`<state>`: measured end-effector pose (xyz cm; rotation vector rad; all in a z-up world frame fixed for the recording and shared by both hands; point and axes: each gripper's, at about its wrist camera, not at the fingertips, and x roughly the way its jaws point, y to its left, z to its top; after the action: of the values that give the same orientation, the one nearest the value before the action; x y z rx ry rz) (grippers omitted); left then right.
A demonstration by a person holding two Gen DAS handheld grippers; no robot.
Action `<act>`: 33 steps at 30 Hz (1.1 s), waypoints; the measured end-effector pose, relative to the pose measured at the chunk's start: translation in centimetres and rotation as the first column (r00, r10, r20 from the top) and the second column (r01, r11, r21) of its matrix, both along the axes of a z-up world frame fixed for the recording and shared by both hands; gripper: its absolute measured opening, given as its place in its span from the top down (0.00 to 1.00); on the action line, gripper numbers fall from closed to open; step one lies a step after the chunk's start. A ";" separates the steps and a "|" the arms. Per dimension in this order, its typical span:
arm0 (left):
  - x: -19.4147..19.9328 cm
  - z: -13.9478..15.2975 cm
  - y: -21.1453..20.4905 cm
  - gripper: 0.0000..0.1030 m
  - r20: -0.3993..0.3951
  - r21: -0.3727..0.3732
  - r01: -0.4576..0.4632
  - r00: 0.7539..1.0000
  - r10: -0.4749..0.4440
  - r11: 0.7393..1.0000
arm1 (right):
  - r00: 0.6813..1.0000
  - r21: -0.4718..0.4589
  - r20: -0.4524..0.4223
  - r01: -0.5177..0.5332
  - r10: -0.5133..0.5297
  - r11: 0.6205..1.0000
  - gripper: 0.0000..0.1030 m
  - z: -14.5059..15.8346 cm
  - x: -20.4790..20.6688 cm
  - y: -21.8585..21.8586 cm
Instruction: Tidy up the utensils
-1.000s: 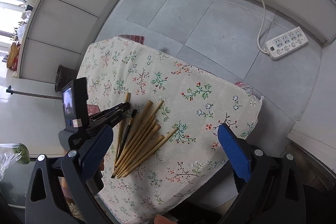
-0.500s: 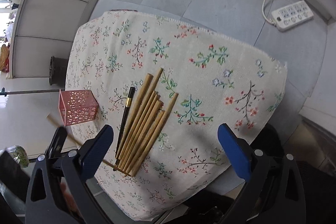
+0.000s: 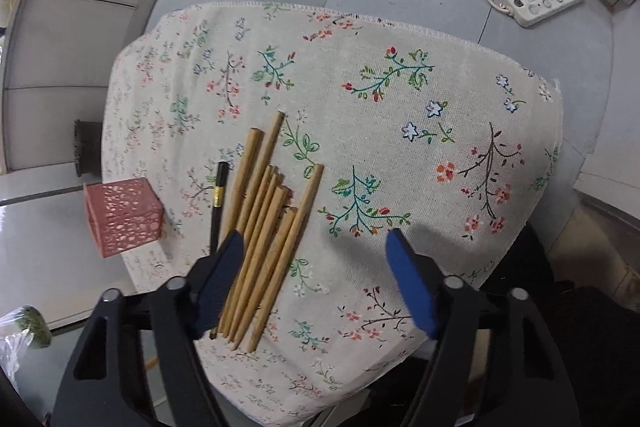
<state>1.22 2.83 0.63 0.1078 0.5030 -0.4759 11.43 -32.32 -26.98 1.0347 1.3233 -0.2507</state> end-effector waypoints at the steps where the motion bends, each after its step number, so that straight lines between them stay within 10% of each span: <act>1: -0.4 0.6 0.3 0.92 0.021 -0.017 0.000 1.000 0.000 1.000 | 1.000 -0.033 -0.003 -0.003 0.002 0.999 0.45 0.1 0.4 0.2; 6: -1.8 2.3 1.5 0.92 0.074 -0.075 0.016 0.997 -0.010 0.997 | 0.999 -0.128 -0.008 0.045 -0.046 0.991 0.69 0.5 1.3 0.8; 25: -2.5 3.0 4.2 0.92 0.069 -0.160 0.019 0.998 -0.008 0.987 | 0.983 -0.181 -0.078 0.151 -0.167 0.972 0.93 -1.8 3.1 1.4; 30: 0.5 0.0 1.7 0.59 -0.115 -0.027 0.014 0.993 -0.017 1.000 | 0.987 -0.107 -0.012 0.156 -0.158 0.982 0.95 -1.5 2.6 -0.3; 33: 4.0 -4.6 0.3 0.60 -0.316 0.103 -0.026 0.947 0.058 0.994 | 0.992 -0.129 0.055 0.116 -0.109 0.985 0.95 0.0 2.9 -0.8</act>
<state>5.27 3.09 -3.99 0.1139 0.8456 -0.4286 14.35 -33.09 -27.02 0.9982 1.1902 -0.3915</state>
